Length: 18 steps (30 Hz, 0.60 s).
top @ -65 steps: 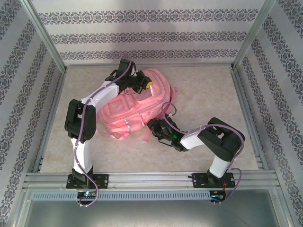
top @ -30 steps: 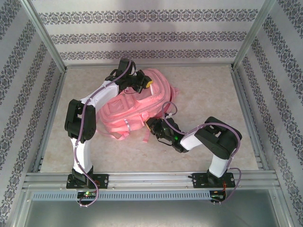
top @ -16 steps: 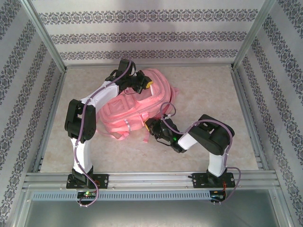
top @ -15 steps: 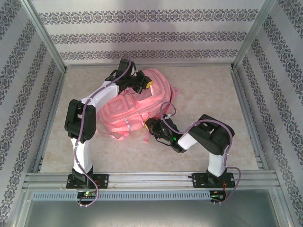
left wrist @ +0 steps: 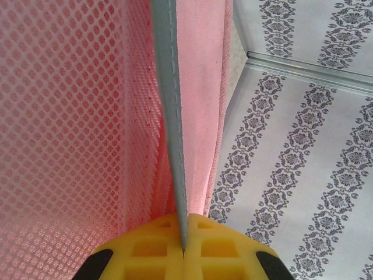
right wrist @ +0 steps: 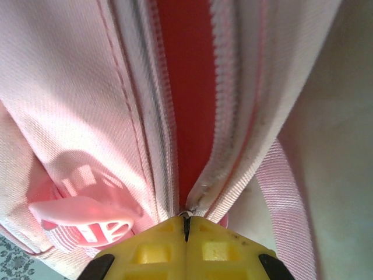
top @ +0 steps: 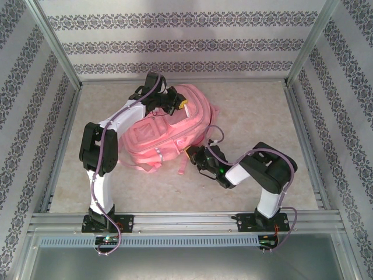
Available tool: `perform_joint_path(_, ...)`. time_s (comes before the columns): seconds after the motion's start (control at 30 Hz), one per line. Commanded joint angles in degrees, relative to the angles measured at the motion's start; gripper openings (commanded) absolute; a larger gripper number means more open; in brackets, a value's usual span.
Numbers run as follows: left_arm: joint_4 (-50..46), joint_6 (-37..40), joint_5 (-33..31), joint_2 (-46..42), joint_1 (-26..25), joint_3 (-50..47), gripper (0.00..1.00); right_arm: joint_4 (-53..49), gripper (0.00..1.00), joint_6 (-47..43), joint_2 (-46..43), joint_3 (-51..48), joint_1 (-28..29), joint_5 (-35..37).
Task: Pack the student bag
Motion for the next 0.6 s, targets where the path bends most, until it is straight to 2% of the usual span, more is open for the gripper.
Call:
perform_joint_path(0.0,-1.5,2.6,1.2,-0.1,1.1,0.9,0.00,-3.0,0.00,-4.3,-2.5,-1.5,-2.1,0.6)
perform_joint_path(0.2,-5.3,5.7,2.1,0.4,1.1,2.2,0.00,-5.3,0.00,-7.7,-4.4,-0.8,-5.8,-2.8)
perform_joint_path(0.3,-6.5,6.7,2.2,0.3,1.1,2.5,0.00,-8.8,0.00,-10.8,-5.8,1.0,-7.7,-7.7)
perform_joint_path(0.43,-6.8,6.9,2.2,0.2,1.1,2.6,0.00,-10.8,0.24,-15.0,-6.5,4.5,-7.8,-17.1)
perform_joint_path(0.57,-6.0,6.0,2.2,0.4,1.0,2.7,0.00,-10.2,0.43,-13.0,-6.5,4.0,-5.1,-16.7)
